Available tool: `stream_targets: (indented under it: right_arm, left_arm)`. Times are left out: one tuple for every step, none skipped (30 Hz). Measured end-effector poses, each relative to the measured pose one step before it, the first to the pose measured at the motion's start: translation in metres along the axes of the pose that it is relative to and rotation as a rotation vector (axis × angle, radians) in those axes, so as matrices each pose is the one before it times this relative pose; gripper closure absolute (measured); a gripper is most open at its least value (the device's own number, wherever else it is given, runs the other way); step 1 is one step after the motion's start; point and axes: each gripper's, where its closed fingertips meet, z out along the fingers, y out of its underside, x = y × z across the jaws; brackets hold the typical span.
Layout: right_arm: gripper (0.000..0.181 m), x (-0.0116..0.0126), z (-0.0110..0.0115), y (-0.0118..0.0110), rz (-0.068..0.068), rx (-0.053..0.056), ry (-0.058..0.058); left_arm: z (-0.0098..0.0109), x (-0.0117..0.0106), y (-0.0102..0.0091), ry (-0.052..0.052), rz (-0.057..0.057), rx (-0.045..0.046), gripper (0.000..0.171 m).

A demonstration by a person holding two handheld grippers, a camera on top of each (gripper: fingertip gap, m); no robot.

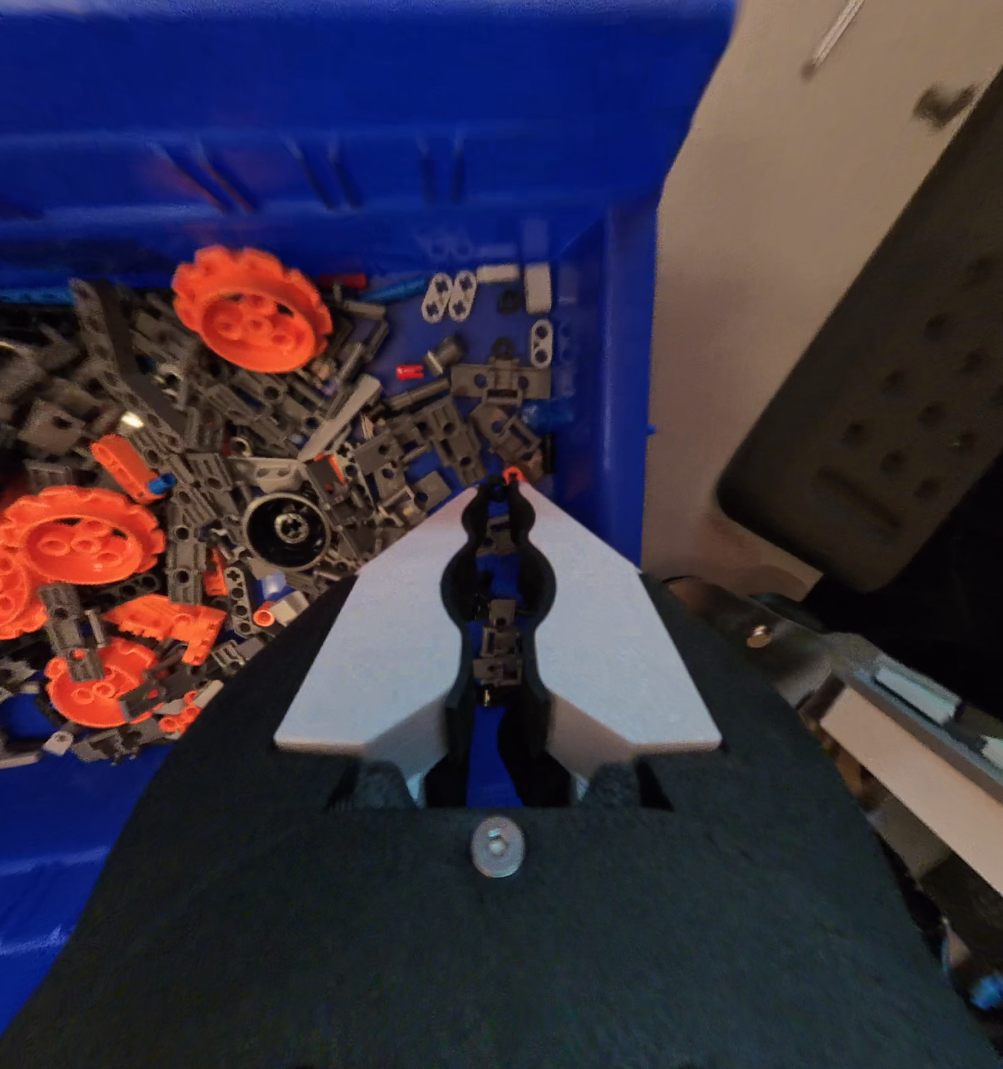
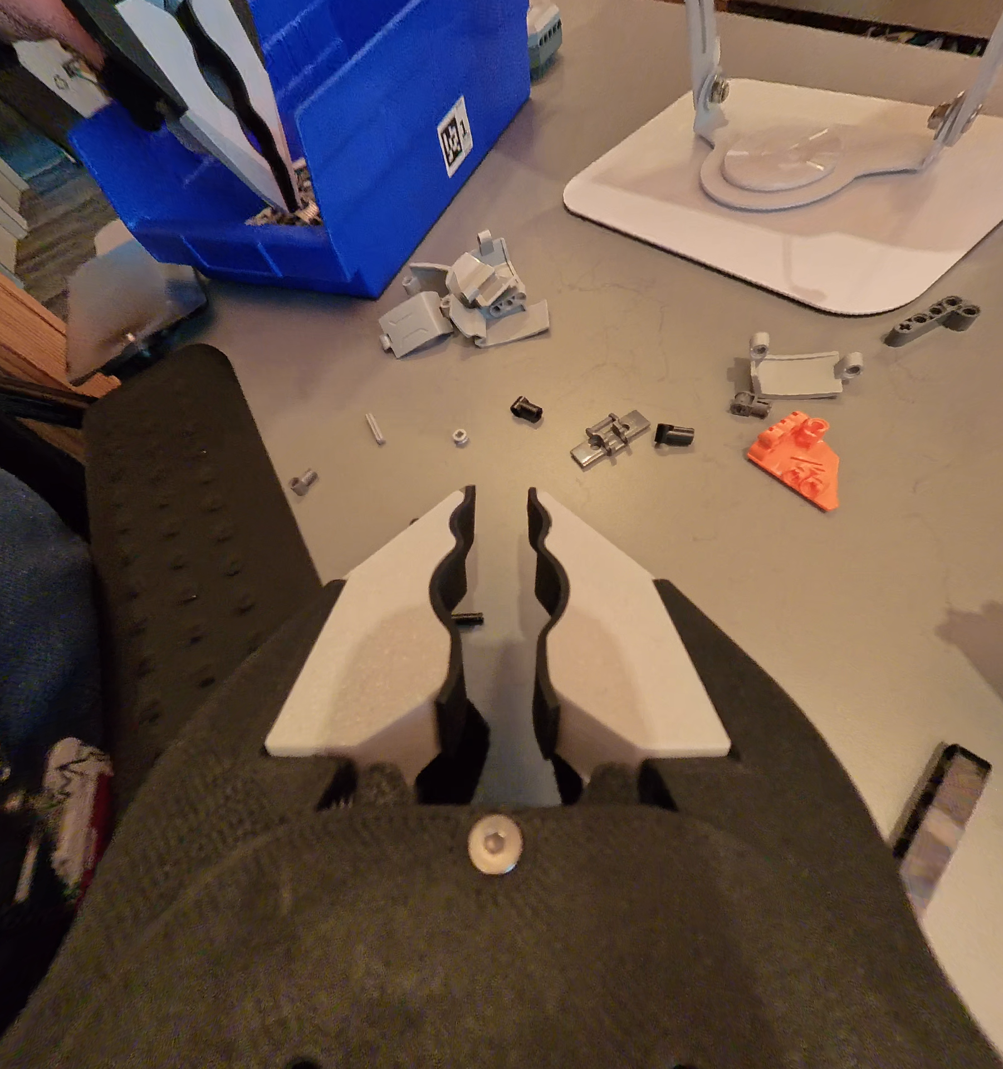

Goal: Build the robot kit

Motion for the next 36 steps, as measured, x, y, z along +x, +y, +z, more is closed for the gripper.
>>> stream_targets:
  right_arm:
    - [0.166, -0.00112, -0.00556, -0.00307, 0.0066, 0.0107, -0.0024]
    - [0.166, -0.00087, -0.00772, -0.00340, 0.0063, 0.0124, 0.0000]
    - [0.167, 0.00028, -0.00956, -0.00305, 0.0037, 0.0129, 0.0067]
    - [0.167, 0.00220, -0.01114, -0.00195, 0.0016, 0.0086, 0.0150]
    - [0.167, 0.00462, -0.01248, -0.00053, -0.0006, 0.0026, 0.0234]
    - [0.168, 0.00695, -0.01344, 0.00061, -0.0029, -0.0013, 0.0318]
    - [0.168, 0.00904, -0.01377, 0.00184, -0.0022, -0.0037, 0.0355]
    - [0.168, 0.01021, -0.01329, 0.00362, 0.0025, -0.0089, 0.0340]
    - [0.169, 0.01116, -0.01205, 0.00614, 0.0064, -0.0184, 0.0337]
    - [0.169, 0.01153, -0.01085, 0.00792, 0.0022, -0.0239, 0.0363]
    - [0.170, 0.01080, -0.00961, 0.00820, -0.0023, -0.0196, 0.0351]
    - [0.170, 0.00922, -0.00756, 0.00844, 0.0060, -0.0177, 0.0261]
    - [0.170, 0.00745, -0.00522, 0.00863, 0.0174, -0.0214, 0.0164]
    - [0.169, 0.00675, -0.00303, 0.00886, 0.0192, -0.0256, 0.0155]
    - [0.168, 0.00530, -0.00130, 0.00904, 0.0160, -0.0274, 0.0080]
    - [0.167, 0.00253, 0.00009, 0.00802, 0.0125, -0.0219, -0.0086]
    - [0.168, 0.00091, 0.00058, 0.00502, 0.0067, -0.0093, -0.0135]
    - [0.168, 0.00076, 0.00138, 0.00356, 0.0029, -0.0068, -0.0084]
    - [0.168, 0.00106, 0.00216, 0.00423, 0.0034, -0.0155, -0.0050]
    - [0.168, 0.00081, 0.00262, 0.00394, 0.0025, -0.0164, -0.0045]
    - [0.168, -0.00007, 0.00233, 0.00182, -0.0020, -0.0056, -0.0063]
    - [0.168, -0.00067, 0.00218, 0.00084, -0.0041, -0.0022, -0.0083]
    - [0.168, 0.00008, 0.00207, 0.00147, -0.0042, -0.0082, -0.0046]
    - [0.168, 0.00134, 0.00198, 0.00177, -0.0054, -0.0101, 0.0025]
    - [0.168, 0.00079, 0.00144, 0.00095, -0.0058, -0.0047, -0.0003]
    - [0.168, -0.00086, 0.00096, -0.00022, -0.0041, 0.0033, -0.0095]
    - [0.168, -0.00143, 0.00076, -0.00054, -0.0033, 0.0054, -0.0113]
    - [0.168, -0.00088, 0.00052, 0.00007, -0.0050, 0.0009, -0.0068]
    - [0.168, -0.00022, 0.00029, 0.00051, -0.0067, -0.0019, -0.0024]
    - [0.169, 0.00012, -0.00005, 0.00011, -0.0071, 0.0002, -0.0007]
    - [0.169, -0.00002, -0.00045, -0.00028, -0.0049, 0.0025, -0.0016]
    - [0.169, -0.00008, -0.00037, -0.00019, -0.0017, 0.0024, -0.0037]
    - [0.169, 0.00015, -0.00038, 0.00019, -0.0009, 0.0006, -0.0029]
    - [0.169, 0.00057, -0.00033, 0.00050, -0.0015, -0.0006, -0.0004]
    - [0.169, 0.00065, -0.00044, 0.00030, 0.0001, 0.0008, -0.0009]
    - [0.168, 0.00040, -0.00033, -0.00001, 0.0031, 0.0023, -0.0036]
  left_arm:
    - [-0.00863, 0.00103, -0.00711, -0.0142, 0.0029, 0.03859, 0.166]
    - [-0.00889, 0.00336, -0.00738, -0.0025, 0.0049, 0.03230, 0.166]
    - [-0.00934, 0.00366, -0.01115, -0.0075, 0.0095, 0.04517, 0.167]
    - [-0.00910, 0.00711, -0.01607, 0.0044, 0.0175, 0.05931, 0.166]
    - [-0.00721, 0.01210, -0.02016, 0.0241, 0.0320, 0.06863, 0.167]
    - [-0.00315, 0.01246, -0.02229, 0.0198, 0.0416, 0.06648, 0.166]
    - [0.00220, 0.01221, -0.02313, 0.0223, 0.0341, 0.05846, 0.167]
    - [0.00783, 0.01355, -0.02356, 0.0376, 0.0248, 0.05632, 0.167]
    - [0.01285, 0.01302, -0.02359, 0.0369, 0.0227, 0.05920, 0.166]
    - [0.01747, 0.01441, -0.02233, 0.0528, 0.0144, 0.05837, 0.167]
    - [0.02131, 0.01400, -0.01996, 0.0614, 0.0085, 0.05687, 0.167]
    - [0.02410, 0.00732, -0.01486, 0.0346, 0.0023, 0.04017, 0.167]
    - [0.02554, 0.00426, -0.00711, 0.0295, 0.0008, 0.00768, 0.167]
    - [0.02549, 0.00341, -0.00340, 0.0347, -0.0020, -0.00748, 0.167]
    - [0.02420, -0.00018, -0.00486, 0.0133, -0.0039, -0.00226, 0.166]
    - [0.02296, 0.00157, -0.00674, 0.0153, 0.0070, 0.01573, 0.166]
    - [0.02249, 0.00574, -0.00244, 0.0464, -0.0012, -0.00104, 0.166]
    - [0.02064, -0.00192, 0.00126, -0.0030, -0.0030, -0.02567, 0.166]
    - [0.01743, -0.00212, -0.00172, -0.0236, 0.0253, -0.00364, 0.166]
    - [0.01594, 0.00303, -0.00080, 0.0109, 0.0158, -0.00209, 0.166]
    - [0.01464, -0.00109, 0.00440, -0.0060, -0.0093, -0.03644, 0.166]
    - [0.01090, -0.00458, 0.00118, -0.0405, 0.0094, -0.01254, 0.166]
    - [0.00869, -0.00180, -0.00013, -0.0240, 0.0124, -0.00109, 0.166]
    - [0.00758, 0.00067, 0.00242, -0.0013, -0.0064, -0.02065, 0.166]
    - [0.00543, 0.00063, 0.00129, -0.0080, 0.0003, -0.01457, 0.166]
    - [0.00400, -0.00101, 0.00157, -0.0227, 0.0134, -0.01181, 0.166]
    - [0.00438, -0.00113, 0.00558, -0.0188, 0.0161, -0.03067, 0.166]
    - [0.00440, -0.00012, 0.00728, -0.0077, 0.0099, -0.03555, 0.166]
    - [0.00288, 0.00070, 0.00428, -0.0031, -0.0004, -0.01272, 0.166]
    - [0.00179, 0.00097, 0.00309, 0.0000, -0.0070, -0.00531, 0.166]
    - [0.00012, 0.00203, 0.00061, 0.0061, -0.0062, 0.00934, 0.166]
    - [-0.00099, 0.00000, 0.00143, -0.0044, -0.0064, -0.00266, 0.166]
    - [-0.00155, -0.00166, 0.00155, -0.0147, 0.0013, -0.00352, 0.166]
    - [-0.00140, -0.00006, 0.00153, -0.0017, 0.0067, -0.00266, 0.164]
    - [-0.00163, 0.00002, 0.00152, 0.0021, -0.0008, -0.00363, 0.163]
    - [-0.00189, -0.00156, 0.00150, -0.0060, -0.0085, -0.00399, 0.160]
